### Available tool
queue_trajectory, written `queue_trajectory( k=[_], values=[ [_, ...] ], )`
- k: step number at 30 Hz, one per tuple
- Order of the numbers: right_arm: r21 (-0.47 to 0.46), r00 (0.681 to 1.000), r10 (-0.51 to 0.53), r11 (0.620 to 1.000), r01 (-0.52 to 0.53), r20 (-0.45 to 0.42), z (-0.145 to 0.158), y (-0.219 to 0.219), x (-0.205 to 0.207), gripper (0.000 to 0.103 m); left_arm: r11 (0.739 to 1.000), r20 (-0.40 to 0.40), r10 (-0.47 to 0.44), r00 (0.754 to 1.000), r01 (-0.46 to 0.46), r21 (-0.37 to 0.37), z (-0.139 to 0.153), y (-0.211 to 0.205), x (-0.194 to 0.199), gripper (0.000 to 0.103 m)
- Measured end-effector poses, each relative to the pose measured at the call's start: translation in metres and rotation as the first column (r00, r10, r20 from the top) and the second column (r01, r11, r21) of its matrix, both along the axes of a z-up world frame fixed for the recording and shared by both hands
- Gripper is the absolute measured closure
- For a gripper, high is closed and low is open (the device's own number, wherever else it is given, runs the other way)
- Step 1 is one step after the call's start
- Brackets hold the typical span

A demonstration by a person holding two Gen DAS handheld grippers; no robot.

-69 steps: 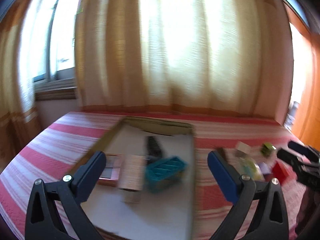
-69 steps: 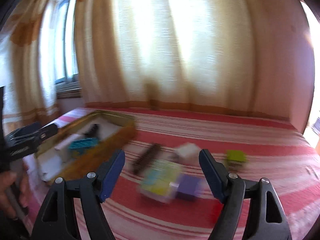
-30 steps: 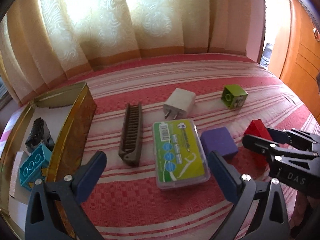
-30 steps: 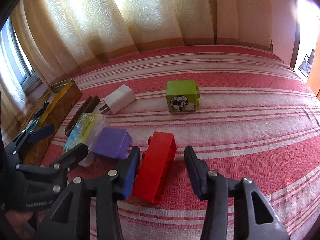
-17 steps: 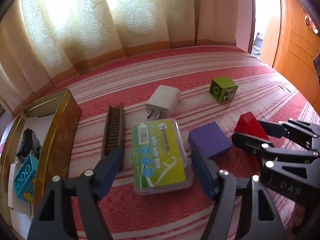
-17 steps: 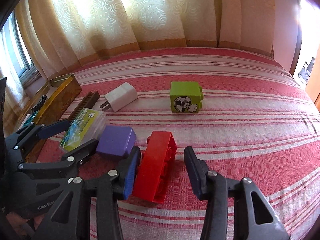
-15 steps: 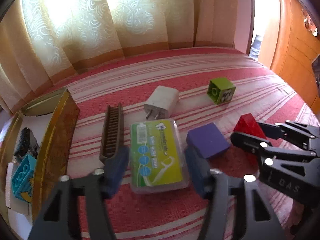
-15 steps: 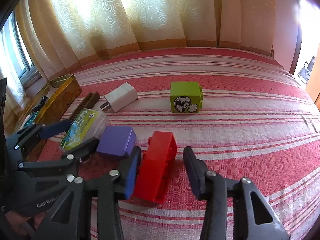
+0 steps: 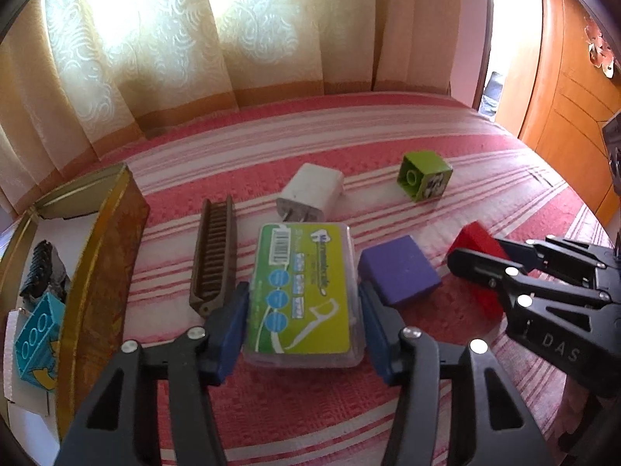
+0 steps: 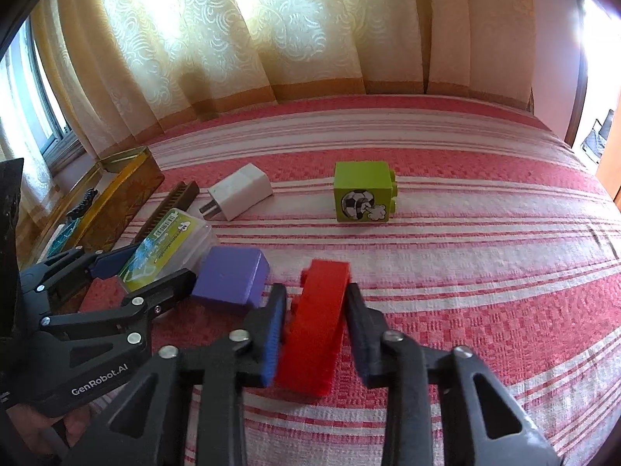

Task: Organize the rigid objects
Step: 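Grasp the green floss box with left gripper while right grasps the red Lego brick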

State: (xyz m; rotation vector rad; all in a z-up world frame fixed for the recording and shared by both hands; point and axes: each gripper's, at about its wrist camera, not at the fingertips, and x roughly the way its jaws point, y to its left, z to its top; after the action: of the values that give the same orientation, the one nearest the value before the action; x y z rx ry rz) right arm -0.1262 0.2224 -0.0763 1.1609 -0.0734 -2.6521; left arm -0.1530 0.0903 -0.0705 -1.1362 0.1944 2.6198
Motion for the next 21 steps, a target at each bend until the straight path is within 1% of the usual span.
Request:
queue_trajectory(
  k=[4, 11, 17, 21],
  values=[
    [-0.013, 1.000, -0.002, 1.000, 0.001, -0.030, 0.004, 0.001, 0.005, 0.078, 1.000, -0.040, 0.020, 0.999, -0.019, 0.022, 0.007, -0.007, 0.004, 0.049],
    [-0.019, 0.999, 0.011, 1.000, -0.012, -0.045, 0.006, 0.000, 0.007, 0.078, 0.996, -0.128, 0.076, 0.989, -0.070, 0.054, 0.019, -0.020, 0.016, 0.049],
    [-0.007, 1.000, 0.007, 1.000, -0.007, -0.027, 0.003, -0.001, 0.004, 0.078, 0.997, -0.180, 0.080, 0.980, -0.075, 0.037, 0.023, -0.018, 0.024, 0.049],
    [0.006, 1.000, -0.003, 1.000, 0.003, -0.031, 0.004, -0.001, 0.004, 0.078, 0.996, -0.199, 0.086, 0.976, -0.080, 0.034, 0.024, -0.019, 0.027, 0.049]
  ],
)
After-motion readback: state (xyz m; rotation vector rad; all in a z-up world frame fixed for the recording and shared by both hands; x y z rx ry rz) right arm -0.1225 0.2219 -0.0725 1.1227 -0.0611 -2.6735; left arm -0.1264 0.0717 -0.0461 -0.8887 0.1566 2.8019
